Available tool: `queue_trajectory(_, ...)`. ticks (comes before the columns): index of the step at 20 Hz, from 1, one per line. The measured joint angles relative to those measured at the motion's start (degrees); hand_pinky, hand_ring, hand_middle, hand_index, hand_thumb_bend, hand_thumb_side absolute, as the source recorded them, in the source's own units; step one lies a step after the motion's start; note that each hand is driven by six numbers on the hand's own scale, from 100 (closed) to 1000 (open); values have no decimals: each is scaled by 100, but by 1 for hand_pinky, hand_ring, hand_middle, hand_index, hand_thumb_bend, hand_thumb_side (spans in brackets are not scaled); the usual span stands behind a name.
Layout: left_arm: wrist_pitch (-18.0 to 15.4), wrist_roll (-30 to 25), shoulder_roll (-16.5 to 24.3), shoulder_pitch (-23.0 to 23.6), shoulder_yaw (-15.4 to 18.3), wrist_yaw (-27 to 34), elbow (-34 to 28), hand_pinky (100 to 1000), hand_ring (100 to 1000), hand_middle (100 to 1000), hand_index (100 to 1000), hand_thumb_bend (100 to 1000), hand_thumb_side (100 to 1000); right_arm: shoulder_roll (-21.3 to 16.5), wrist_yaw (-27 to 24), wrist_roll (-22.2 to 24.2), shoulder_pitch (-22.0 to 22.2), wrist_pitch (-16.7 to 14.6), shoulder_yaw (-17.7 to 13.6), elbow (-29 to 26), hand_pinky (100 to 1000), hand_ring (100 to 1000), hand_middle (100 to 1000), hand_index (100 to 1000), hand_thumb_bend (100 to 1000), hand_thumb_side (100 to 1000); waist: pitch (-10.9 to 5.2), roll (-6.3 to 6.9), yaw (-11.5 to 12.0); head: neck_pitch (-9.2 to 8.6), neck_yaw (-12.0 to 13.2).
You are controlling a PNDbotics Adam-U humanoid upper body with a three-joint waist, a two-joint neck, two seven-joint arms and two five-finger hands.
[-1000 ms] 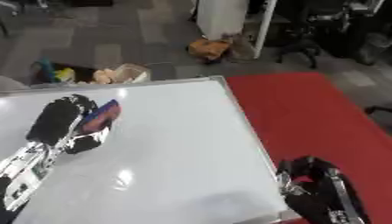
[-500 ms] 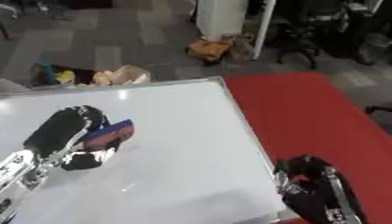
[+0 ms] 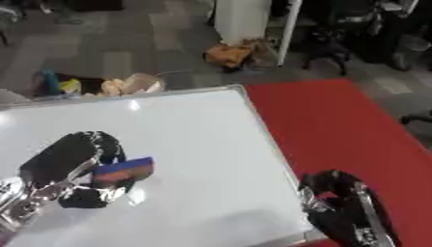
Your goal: Wipe the whiteboard clean with a brush.
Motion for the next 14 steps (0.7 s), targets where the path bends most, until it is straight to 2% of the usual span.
queue_trajectory(4, -147, -385, 57, 159, -24, 222, -122, 497, 528, 477, 618, 737, 641, -1, 0, -1, 0, 0, -3, 5, 177, 474, 359, 486, 100, 110, -1, 1, 12, 3, -21)
queue_trajectory(7, -280, -636, 89, 251, -18, 307, -159, 517, 551, 501, 640, 841, 756, -1, 0, -2, 1, -1, -14, 22, 177, 474, 358, 486, 100, 108, -1, 0, 18, 4, -29)
queue_trajectory(10, -366, -756, 92, 298, 61, 432, -239, 511, 553, 501, 639, 876, 806, -1, 0, -10, 2, 2, -16, 32, 177, 474, 358, 486, 100, 109, -1, -2, 28, 6, -44)
queue_trajectory(14, -298, -710, 135, 376, 274, 645, -460, 497, 545, 493, 631, 884, 815, -1, 0, -26, 2, -1, -17, 33, 177, 473, 358, 485, 100, 108, -1, -4, 54, 9, -57)
